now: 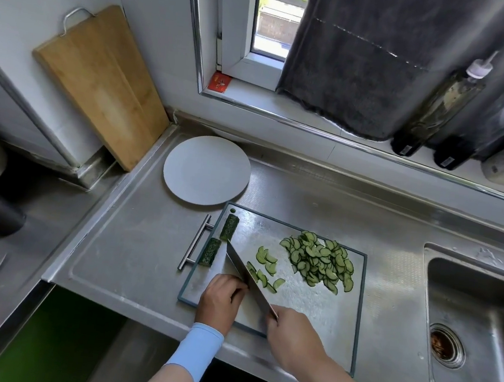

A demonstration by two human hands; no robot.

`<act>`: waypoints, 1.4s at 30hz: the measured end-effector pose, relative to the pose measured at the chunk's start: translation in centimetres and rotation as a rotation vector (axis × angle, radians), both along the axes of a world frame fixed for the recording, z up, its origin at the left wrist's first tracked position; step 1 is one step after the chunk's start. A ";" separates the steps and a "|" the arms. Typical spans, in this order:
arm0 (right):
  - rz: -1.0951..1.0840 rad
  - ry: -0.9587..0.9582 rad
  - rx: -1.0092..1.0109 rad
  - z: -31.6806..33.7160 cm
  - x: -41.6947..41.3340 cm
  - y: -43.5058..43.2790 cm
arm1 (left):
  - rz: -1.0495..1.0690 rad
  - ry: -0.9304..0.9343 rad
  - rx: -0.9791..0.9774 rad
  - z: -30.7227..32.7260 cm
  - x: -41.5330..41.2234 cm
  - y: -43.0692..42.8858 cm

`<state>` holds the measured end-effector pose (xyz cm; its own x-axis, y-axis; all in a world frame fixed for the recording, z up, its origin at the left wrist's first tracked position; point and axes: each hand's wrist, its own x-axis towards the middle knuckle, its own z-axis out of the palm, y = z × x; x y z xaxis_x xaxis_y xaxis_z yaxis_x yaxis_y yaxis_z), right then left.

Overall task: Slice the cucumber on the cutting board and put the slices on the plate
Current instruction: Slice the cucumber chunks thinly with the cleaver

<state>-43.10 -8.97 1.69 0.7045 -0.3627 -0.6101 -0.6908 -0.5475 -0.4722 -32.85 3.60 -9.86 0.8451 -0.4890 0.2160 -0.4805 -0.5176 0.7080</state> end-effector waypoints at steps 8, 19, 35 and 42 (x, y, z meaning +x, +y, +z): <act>0.016 -0.027 -0.014 0.5 0.2 -0.1 | 0.013 0.023 -0.008 0.1 -0.1 0.1; 0.019 -0.046 -0.035 0.8 -2.4 -0.2 | 0.016 0.041 -0.016 -0.1 0.1 0.1; -0.018 -0.003 -0.008 0.4 -0.8 -0.1 | 0.042 0.043 -0.012 0.2 0.1 -0.1; -0.050 -0.019 0.028 -0.5 0.3 0.0 | 0.035 0.024 -0.002 0.1 0.1 -0.1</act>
<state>-42.83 -8.99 1.19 0.6972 -0.3805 -0.6076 -0.7080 -0.4986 -0.5001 -32.79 3.53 -9.79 0.8667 -0.4585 0.1964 -0.4447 -0.5321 0.7205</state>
